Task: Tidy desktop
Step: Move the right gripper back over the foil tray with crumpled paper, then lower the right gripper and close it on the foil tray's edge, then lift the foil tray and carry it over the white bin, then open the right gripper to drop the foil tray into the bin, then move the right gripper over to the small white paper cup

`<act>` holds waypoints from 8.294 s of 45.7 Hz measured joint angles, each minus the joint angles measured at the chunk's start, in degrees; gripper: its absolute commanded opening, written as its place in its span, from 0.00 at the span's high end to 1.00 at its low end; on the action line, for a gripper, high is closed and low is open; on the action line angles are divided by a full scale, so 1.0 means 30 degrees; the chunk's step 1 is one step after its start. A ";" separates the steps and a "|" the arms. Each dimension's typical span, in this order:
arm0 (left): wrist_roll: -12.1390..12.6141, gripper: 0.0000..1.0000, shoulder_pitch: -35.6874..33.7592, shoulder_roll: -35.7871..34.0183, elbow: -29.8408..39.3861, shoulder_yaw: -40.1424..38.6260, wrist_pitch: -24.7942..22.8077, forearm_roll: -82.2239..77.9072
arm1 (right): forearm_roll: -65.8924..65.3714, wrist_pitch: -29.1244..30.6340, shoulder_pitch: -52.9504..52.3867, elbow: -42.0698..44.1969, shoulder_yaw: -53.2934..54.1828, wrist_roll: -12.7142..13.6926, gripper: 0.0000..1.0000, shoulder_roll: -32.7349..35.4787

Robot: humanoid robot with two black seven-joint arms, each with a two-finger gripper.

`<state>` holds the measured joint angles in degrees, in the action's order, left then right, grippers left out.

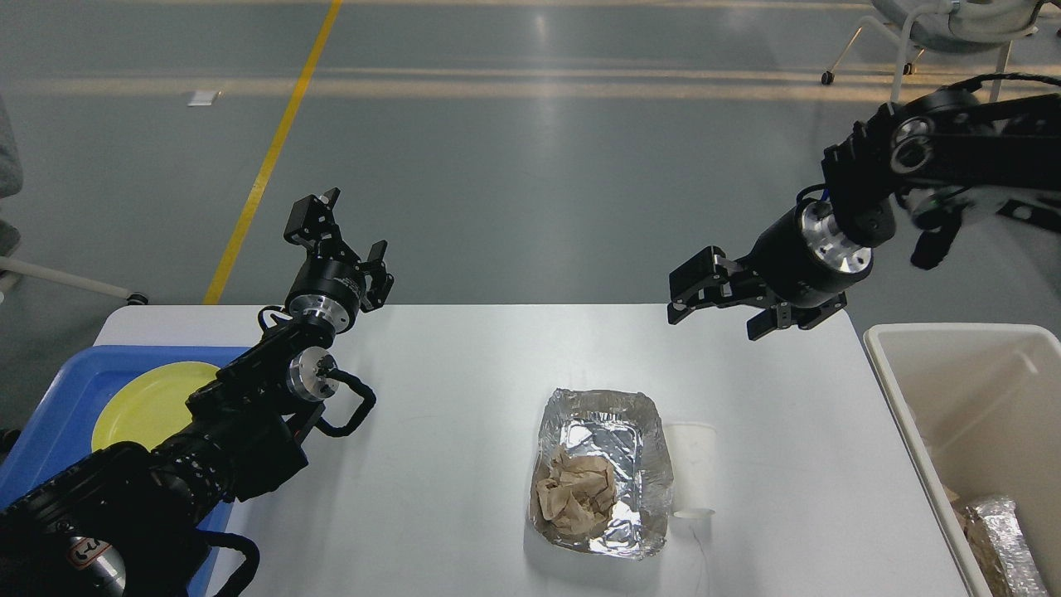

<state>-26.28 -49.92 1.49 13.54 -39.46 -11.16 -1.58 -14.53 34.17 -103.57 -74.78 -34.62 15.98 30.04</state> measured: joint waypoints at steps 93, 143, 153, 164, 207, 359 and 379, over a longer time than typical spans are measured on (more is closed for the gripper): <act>0.0000 0.00 0.0000 0.0000 0.0000 0.0001 0.0000 0.0000 | -0.4452 -1.0044 1.1296 0.7398 -0.0171 -0.0196 1.00 -0.8078; 0.0000 0.00 0.0000 0.0001 0.0000 0.0000 0.0000 0.0000 | -0.1268 0.2943 0.4890 0.7083 0.3597 -0.0197 1.00 -0.4997; 0.0000 0.00 0.0000 0.0000 0.0000 0.0000 0.0000 0.0000 | 0.1452 0.6665 0.1950 0.7028 0.3891 -0.0181 1.00 -0.2847; 0.0000 0.00 0.0000 0.0000 0.0000 0.0000 0.0000 0.0000 | 0.2437 0.6945 -0.0864 0.5857 0.4402 0.0002 1.00 -0.0345; 0.0000 0.00 0.0000 0.0001 0.0000 0.0001 0.0000 -0.0001 | 0.2155 0.6945 0.3360 1.5476 0.3272 0.0067 1.00 0.1060; 0.0000 0.00 0.0000 0.0000 0.0000 0.0000 0.0000 -0.0001 | 0.0076 0.4609 -0.2757 -0.2295 0.1450 -0.0135 0.00 0.1288; 0.0000 0.00 0.0001 0.0001 0.0000 0.0001 0.0000 -0.0001 | -0.4579 0.0256 0.5788 -0.0826 0.2576 -0.0081 0.00 -0.0065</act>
<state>-26.28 -49.92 1.49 13.54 -39.46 -11.16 -1.58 -28.27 34.94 -86.21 -77.26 -26.89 15.73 29.84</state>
